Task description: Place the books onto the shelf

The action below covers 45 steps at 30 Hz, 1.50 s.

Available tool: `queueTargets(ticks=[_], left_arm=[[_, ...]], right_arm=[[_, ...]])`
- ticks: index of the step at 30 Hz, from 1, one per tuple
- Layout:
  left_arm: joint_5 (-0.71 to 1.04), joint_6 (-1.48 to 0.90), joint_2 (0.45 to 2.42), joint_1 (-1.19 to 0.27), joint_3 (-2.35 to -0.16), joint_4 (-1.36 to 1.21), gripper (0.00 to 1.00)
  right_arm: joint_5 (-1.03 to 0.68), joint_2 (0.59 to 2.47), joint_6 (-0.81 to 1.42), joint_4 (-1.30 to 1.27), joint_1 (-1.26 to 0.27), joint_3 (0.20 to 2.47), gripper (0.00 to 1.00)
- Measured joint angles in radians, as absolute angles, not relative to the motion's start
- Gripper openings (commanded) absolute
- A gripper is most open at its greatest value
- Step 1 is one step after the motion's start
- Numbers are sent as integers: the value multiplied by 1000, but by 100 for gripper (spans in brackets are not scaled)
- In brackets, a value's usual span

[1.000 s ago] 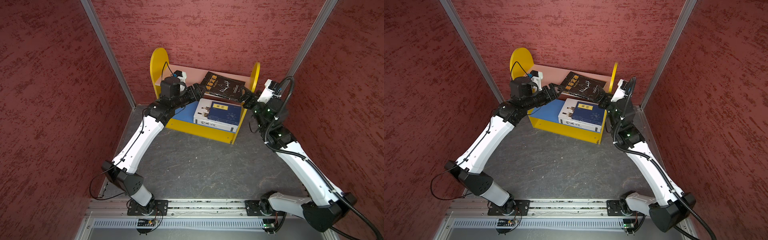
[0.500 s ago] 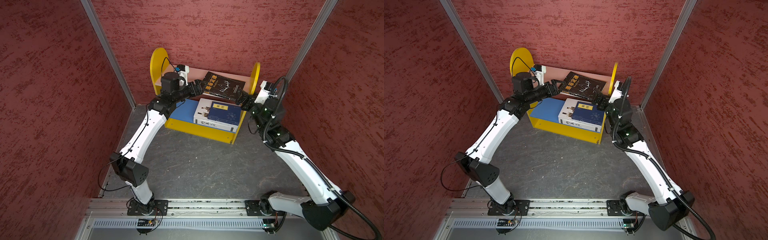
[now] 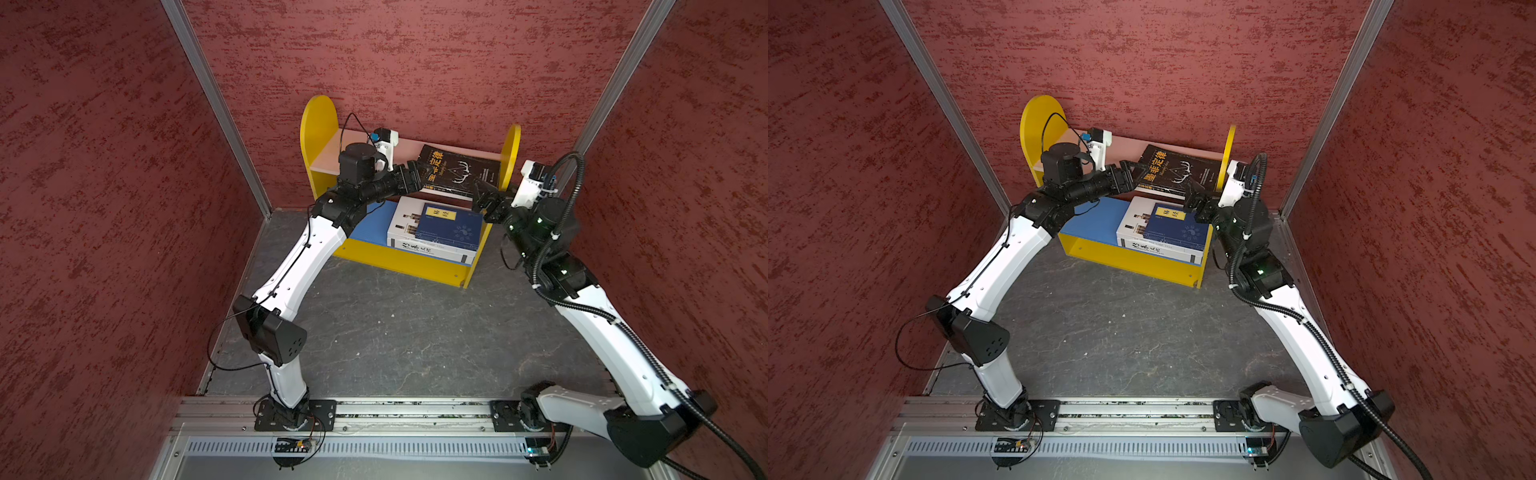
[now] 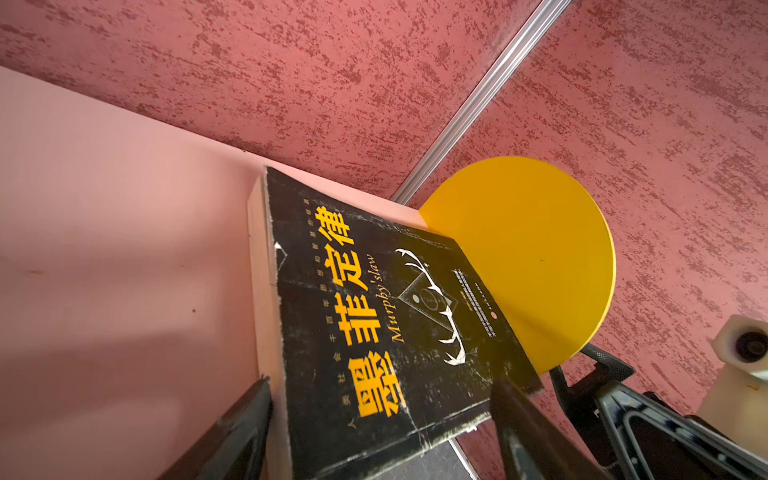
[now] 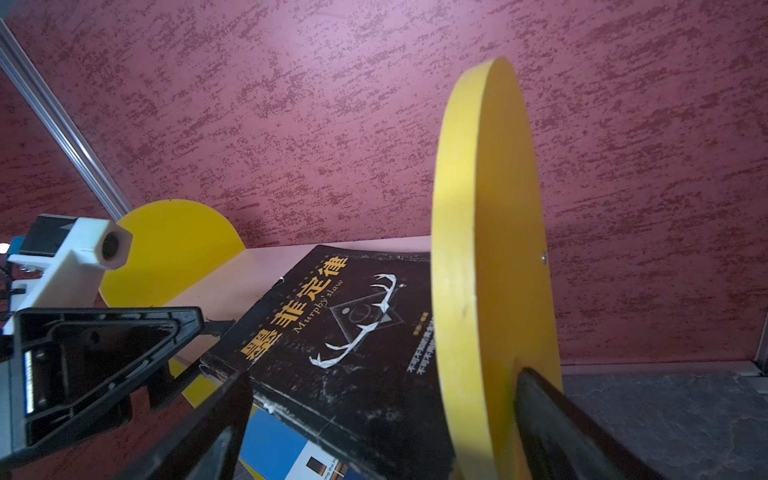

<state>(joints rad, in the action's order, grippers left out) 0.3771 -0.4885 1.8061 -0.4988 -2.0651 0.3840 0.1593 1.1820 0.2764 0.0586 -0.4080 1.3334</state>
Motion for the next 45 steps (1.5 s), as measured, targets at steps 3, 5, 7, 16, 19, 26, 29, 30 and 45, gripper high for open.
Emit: queueTargets(ticks=[3, 5, 7, 16, 19, 26, 29, 30, 45], left_arm=[[375, -489, 1819, -505, -2084, 385, 82], [374, -492, 1824, -506, -2090, 386, 82], [374, -493, 1827, -506, -2095, 385, 82], [393, -501, 1849, -498, -2128, 390, 82], [396, -503, 1850, -498, -2129, 390, 82], [394, -508, 1851, -498, -2136, 401, 86], [390, -508, 1851, -497, -2140, 406, 89], [386, -508, 1851, -495, -2142, 410, 95], [339, -491, 1622, -353, -1858, 380, 99]], right_arm=[[154, 1148, 264, 60, -401, 1318, 99], [153, 1127, 264, 62, -392, 1306, 99], [154, 1118, 271, 66, -380, 1303, 99], [152, 1137, 335, 81, -347, 1304, 99], [138, 1156, 353, 80, -345, 1304, 99], [111, 1184, 379, 80, -345, 1304, 99], [104, 1184, 386, 80, -345, 1304, 99], [101, 1185, 387, 80, -345, 1304, 99], [152, 1115, 347, 105, -345, 1302, 99]])
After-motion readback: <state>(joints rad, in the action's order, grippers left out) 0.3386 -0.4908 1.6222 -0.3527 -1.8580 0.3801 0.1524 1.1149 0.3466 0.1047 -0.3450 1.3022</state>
